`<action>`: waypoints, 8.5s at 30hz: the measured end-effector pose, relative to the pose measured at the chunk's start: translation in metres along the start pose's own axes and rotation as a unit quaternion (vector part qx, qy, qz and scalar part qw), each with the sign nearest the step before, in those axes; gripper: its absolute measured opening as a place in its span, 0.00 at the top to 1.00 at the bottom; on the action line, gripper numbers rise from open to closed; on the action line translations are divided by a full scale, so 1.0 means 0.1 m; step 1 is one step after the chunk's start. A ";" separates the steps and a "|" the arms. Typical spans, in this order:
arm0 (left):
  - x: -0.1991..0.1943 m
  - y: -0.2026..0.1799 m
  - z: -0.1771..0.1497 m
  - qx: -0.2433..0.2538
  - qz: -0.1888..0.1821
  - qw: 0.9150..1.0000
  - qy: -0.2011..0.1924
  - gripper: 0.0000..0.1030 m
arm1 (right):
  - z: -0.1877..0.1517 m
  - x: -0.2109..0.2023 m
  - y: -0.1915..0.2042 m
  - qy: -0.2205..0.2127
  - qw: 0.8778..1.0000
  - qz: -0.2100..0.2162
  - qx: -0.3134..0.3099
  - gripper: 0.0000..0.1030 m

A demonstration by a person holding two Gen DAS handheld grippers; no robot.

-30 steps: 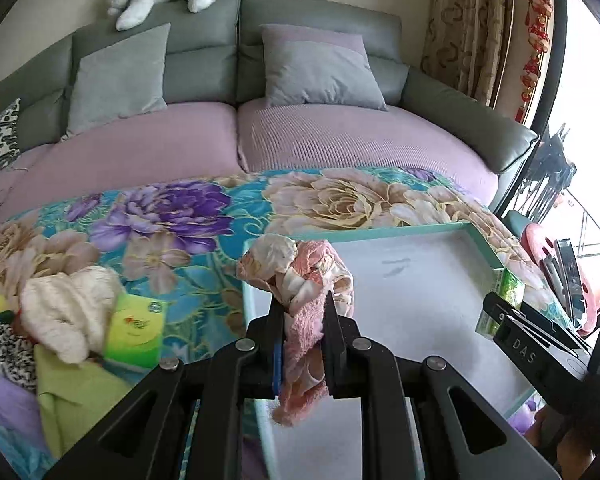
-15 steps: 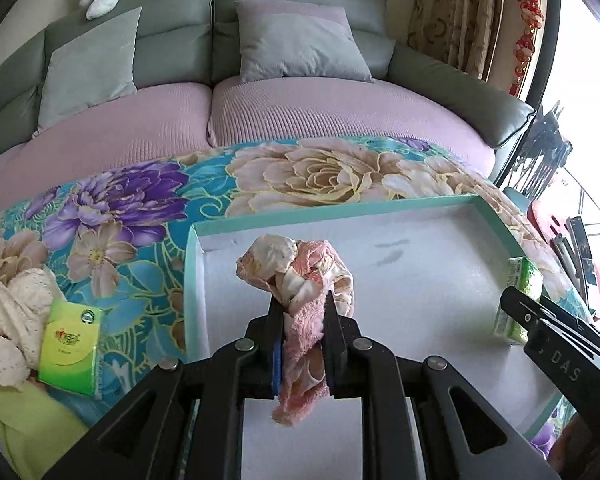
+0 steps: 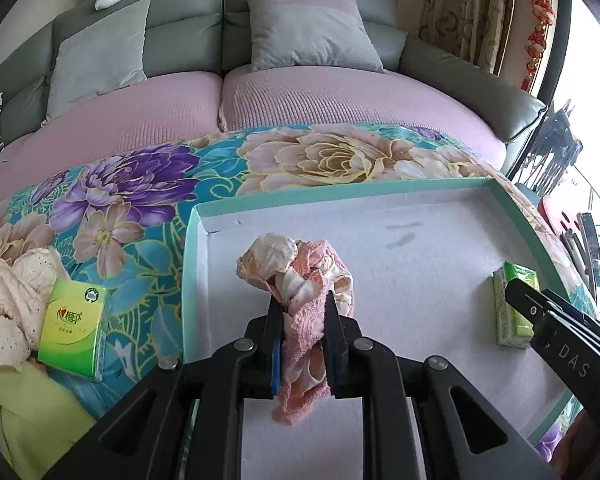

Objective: Organize soft objects
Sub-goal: 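Carry the tissue pack and pink cloth over the white tray, lowering the tissue pack, then open the right gripper to release the tissue pack while the left gripper drops the pink cloth in the tray, then move the left gripper back to the pile and grasp the blue face mask, then grasp the green cloth from the pile with the right gripper, then carry the blue mask in the left gripper while the right gripper carries the green cloth to the tray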

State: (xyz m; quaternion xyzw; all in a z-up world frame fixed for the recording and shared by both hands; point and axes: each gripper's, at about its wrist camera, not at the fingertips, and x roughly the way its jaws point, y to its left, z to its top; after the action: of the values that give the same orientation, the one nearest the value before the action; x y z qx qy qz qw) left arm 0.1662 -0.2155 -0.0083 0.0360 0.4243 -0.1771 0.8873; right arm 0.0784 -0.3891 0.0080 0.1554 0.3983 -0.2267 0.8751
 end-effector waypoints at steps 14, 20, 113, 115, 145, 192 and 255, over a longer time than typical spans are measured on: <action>-0.10 0.09 -0.06 -0.006 0.012 1.000 0.002 0.63 | 0.00 -0.05 0.07 -0.004 1.000 0.001 -0.015 0.49; -0.27 0.09 0.02 -0.012 0.000 1.000 -0.020 0.34 | 0.03 -0.10 0.07 -0.006 1.000 -0.004 -0.014 0.40; -1.38 2.93 -1.46 -0.254 0.150 0.951 0.086 0.27 | -1.35 -0.73 2.92 0.057 0.916 0.265 -0.295 0.37; -1.33 2.96 -1.50 -0.259 0.146 0.950 0.092 0.29 | -1.36 -0.72 2.93 0.058 0.916 0.262 -0.298 0.42; -1.66 3.13 -1.45 -0.292 0.171 0.941 0.026 0.75 | -1.20 -0.73 2.79 0.045 0.923 0.288 -0.250 0.74; -1.70 3.28 -1.49 -0.332 0.156 0.930 0.010 0.75 | -1.33 -0.98 3.07 -0.006 0.899 0.218 -0.379 0.42; -2.20 2.71 -0.94 -0.261 0.142 0.947 -0.122 0.75 | -0.27 -1.85 1.98 -0.170 0.936 0.232 -0.202 0.99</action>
State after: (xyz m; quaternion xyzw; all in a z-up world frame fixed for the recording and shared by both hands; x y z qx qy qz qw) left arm 0.0627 0.1210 0.0767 -0.1585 0.3341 0.0648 0.9269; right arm 0.0575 -0.1578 0.1504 0.0225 0.2339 0.0450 0.9709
